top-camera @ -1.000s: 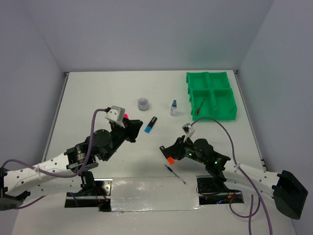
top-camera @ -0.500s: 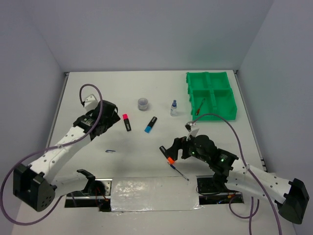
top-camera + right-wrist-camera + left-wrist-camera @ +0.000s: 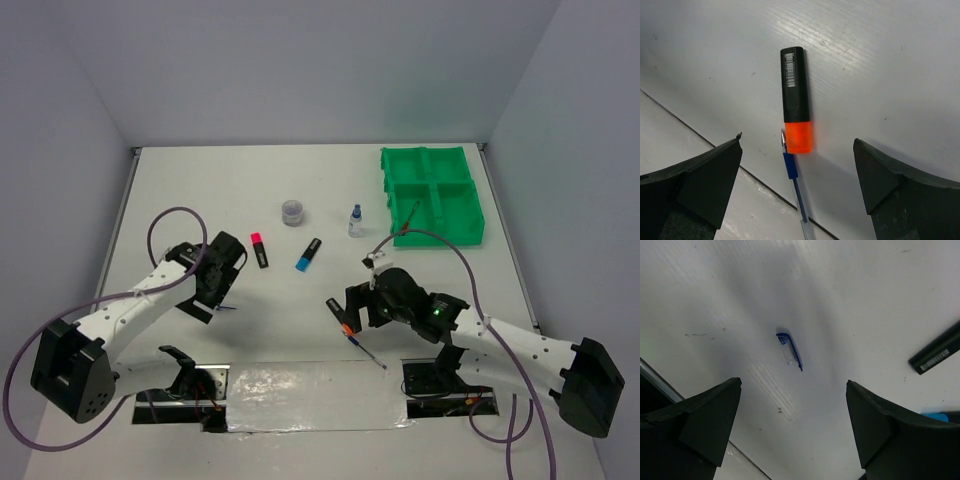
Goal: Sort the stationery into containers
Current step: Pick up the pen cap from the center of the board.
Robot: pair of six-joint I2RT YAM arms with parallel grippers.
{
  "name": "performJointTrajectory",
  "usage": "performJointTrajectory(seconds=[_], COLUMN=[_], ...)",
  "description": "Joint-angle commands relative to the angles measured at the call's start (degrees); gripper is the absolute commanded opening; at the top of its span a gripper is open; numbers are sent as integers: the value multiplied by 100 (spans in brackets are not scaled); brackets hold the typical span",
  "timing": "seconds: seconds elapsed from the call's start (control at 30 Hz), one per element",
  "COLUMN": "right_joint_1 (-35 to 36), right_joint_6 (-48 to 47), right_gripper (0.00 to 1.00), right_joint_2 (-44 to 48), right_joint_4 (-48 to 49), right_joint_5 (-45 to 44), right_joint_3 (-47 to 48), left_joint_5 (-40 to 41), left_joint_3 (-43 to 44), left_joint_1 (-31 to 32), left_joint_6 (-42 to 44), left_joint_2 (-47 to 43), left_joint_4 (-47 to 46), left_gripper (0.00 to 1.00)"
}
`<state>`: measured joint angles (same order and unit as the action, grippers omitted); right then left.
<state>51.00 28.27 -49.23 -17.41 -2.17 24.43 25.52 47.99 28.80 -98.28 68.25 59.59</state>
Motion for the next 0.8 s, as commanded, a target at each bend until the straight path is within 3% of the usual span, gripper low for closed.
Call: performJointTrajectory(seconds=[0.0,0.33,0.77], right_joint_1=[6,6,-3], right_joint_6=[-147,-147,-199], right_gripper=[100,99,98], right_joint_2=[229,792,1091], right_joint_4=[44,106,185], right_joint_5=[112,349,481], right_joint_3=[159,-34,-131], left_joint_5=[-257,-355,-504], left_joint_3=[-237,-405,-501], left_joint_1=[38,38,30], left_joint_6=[-736,-1228,-1395], left_joint_2=[-180,443,1138], left_joint_4=[-70,-247,-448], left_gripper=[97,92,68])
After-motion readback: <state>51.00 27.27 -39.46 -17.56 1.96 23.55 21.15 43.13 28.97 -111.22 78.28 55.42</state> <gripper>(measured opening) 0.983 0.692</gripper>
